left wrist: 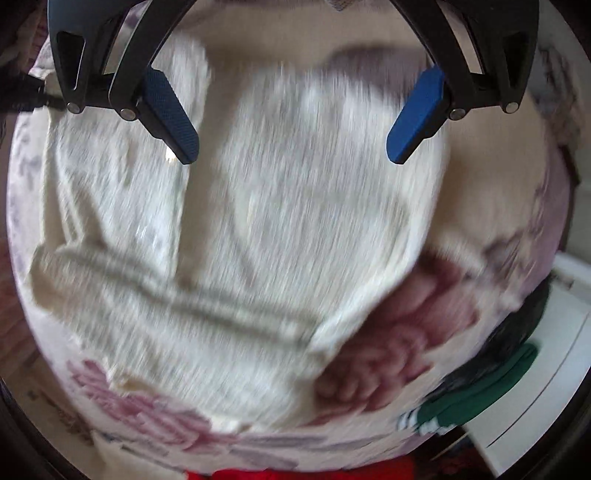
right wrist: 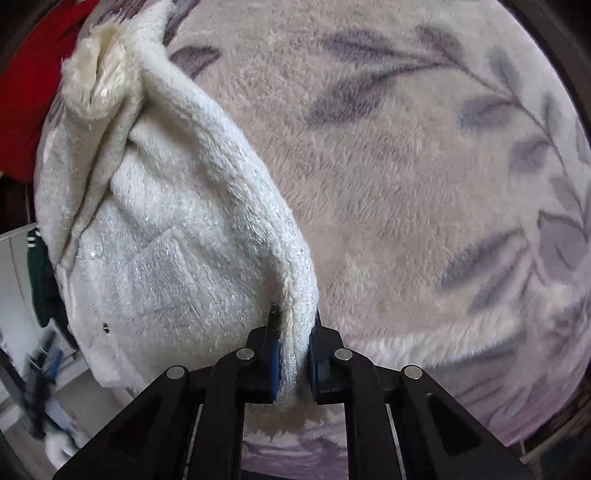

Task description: Fold large clothes

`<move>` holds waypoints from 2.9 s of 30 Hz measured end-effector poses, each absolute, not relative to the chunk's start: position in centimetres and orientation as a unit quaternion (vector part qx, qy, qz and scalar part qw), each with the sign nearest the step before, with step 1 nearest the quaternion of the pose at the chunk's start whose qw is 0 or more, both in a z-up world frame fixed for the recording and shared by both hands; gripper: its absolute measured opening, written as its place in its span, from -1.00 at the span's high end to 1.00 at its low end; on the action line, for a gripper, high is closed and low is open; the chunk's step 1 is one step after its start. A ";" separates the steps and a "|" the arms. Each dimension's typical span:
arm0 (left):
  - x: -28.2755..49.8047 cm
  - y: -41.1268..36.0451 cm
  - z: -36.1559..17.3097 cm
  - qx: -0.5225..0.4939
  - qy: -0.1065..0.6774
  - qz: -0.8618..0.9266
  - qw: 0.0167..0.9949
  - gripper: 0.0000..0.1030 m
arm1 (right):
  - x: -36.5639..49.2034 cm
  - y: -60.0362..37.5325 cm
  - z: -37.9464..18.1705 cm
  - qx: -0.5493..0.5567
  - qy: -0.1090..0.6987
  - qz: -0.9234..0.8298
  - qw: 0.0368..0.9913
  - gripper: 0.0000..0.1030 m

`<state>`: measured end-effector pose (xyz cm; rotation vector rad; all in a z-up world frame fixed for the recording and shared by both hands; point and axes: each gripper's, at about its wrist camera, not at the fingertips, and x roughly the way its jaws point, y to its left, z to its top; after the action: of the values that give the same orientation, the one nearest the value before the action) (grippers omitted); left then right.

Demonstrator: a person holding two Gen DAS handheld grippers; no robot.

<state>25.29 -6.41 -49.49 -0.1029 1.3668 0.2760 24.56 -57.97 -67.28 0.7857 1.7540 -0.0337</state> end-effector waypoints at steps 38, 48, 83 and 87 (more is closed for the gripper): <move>24.2 -21.3 -54.4 -0.133 0.629 0.137 0.754 -1.00 | 60.5 -61.0 -67.5 0.318 0.670 0.083 0.666 0.89; 25.0 -26.1 -53.9 -0.116 0.652 0.054 0.748 -1.00 | 56.3 -66.9 -63.9 0.308 0.711 0.133 0.617 0.04; 21.5 -32.8 -52.5 -0.049 0.581 -0.002 0.812 0.75 | 54.3 -56.1 -70.2 0.361 0.700 0.264 0.556 -0.86; 21.6 -30.4 -50.4 -0.081 0.562 0.012 0.823 0.76 | 53.8 -55.9 -69.4 0.403 0.692 0.214 0.560 0.46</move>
<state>21.57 -30.39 -50.43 -0.1725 1.1955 0.0247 53.78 -55.87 -69.45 0.9500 1.6313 0.5046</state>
